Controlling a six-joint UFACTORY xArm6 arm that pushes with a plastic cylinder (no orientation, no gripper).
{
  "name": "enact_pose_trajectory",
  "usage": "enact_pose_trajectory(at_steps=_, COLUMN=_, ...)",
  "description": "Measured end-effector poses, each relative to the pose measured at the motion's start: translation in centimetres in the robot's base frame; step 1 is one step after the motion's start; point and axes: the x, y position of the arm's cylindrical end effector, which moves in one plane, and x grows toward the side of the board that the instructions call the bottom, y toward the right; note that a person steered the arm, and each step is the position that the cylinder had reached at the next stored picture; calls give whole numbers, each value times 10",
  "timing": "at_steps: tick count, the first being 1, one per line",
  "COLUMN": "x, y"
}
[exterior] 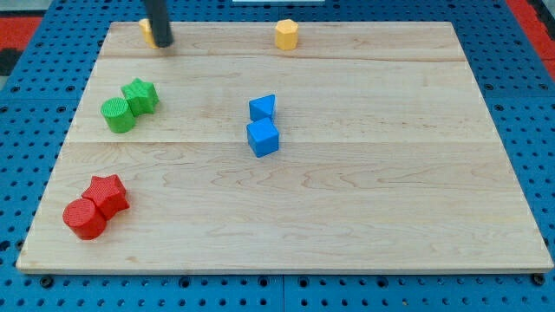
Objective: Move green star to the top left of the board
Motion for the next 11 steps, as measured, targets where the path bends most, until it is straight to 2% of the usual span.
enact_pose_trajectory(at_steps=1, x=39, y=6)
enact_pose_trajectory(at_steps=2, x=55, y=-64)
enact_pose_trajectory(at_steps=3, x=111, y=-48)
enact_pose_trajectory(at_steps=4, x=146, y=4)
enact_pose_trajectory(at_steps=6, x=201, y=35)
enact_pose_trajectory(at_steps=7, x=148, y=54)
enact_pose_trajectory(at_steps=8, x=122, y=65)
enact_pose_trajectory(at_steps=9, x=77, y=58)
enact_pose_trajectory(at_steps=10, x=66, y=78)
enact_pose_trajectory(at_steps=11, x=83, y=9)
